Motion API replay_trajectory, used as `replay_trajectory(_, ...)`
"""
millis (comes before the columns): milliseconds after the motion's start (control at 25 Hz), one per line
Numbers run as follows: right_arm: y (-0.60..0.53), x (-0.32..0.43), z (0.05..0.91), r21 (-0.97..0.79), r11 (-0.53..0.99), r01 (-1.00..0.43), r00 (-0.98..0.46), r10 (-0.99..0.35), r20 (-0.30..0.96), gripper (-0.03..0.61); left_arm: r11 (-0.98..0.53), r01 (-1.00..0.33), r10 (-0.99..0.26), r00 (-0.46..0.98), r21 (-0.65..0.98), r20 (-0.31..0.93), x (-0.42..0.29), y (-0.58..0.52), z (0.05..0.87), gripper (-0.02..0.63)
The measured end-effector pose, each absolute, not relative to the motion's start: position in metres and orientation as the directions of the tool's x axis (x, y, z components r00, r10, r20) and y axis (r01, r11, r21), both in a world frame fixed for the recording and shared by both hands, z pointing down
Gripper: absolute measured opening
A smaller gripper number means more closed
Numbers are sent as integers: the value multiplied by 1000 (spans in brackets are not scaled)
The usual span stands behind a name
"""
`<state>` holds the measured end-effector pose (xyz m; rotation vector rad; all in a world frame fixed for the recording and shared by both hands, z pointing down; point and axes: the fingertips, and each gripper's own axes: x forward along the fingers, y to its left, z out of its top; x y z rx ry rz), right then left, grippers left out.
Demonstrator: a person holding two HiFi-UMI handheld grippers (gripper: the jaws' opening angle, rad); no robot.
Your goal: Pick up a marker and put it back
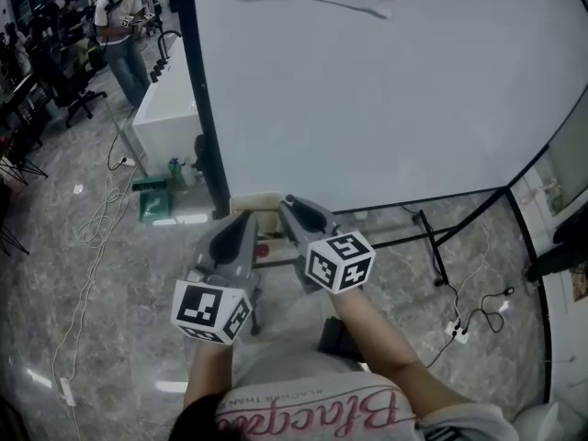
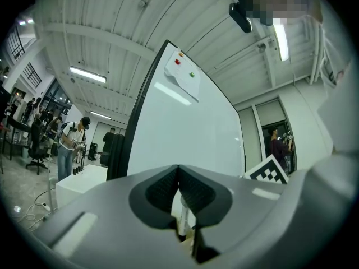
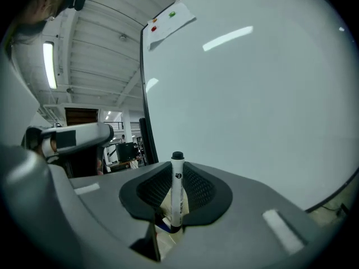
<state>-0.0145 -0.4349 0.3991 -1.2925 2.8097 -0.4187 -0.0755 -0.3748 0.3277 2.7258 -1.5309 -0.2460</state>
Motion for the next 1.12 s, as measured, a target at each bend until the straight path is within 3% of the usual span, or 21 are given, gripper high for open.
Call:
replay_trajectory(520, -450, -19, 428, -276, 608, -744, -661, -729, 179, 71, -509, -853, -859, 496, 112, -123, -80, -384, 334, -2)
replay_trajectory(680, -451, -18, 423, -246, 613, -751, -657, -732, 179, 156, -505, -855, -862, 493, 115, -119, -82, -386, 335, -2)
replay_trajectory(840, -440, -10, 396, -196, 620, -760, -646, -754, 120, 158, -510, -853, -859, 498, 114, -119, -81, -386, 334, -2)
replay_trajectory(920, -431, -3, 378, -160, 623, -766, -639, -765, 79, 149, -515, -850, -856, 503, 111, -117, -79, -386, 334, -2)
replay_trajectory(1120, -406, 15, 345, -74, 599, -797, -602, -799, 17, 57, -527, -842, -849, 515, 112, -117, -76, -386, 335, -1)
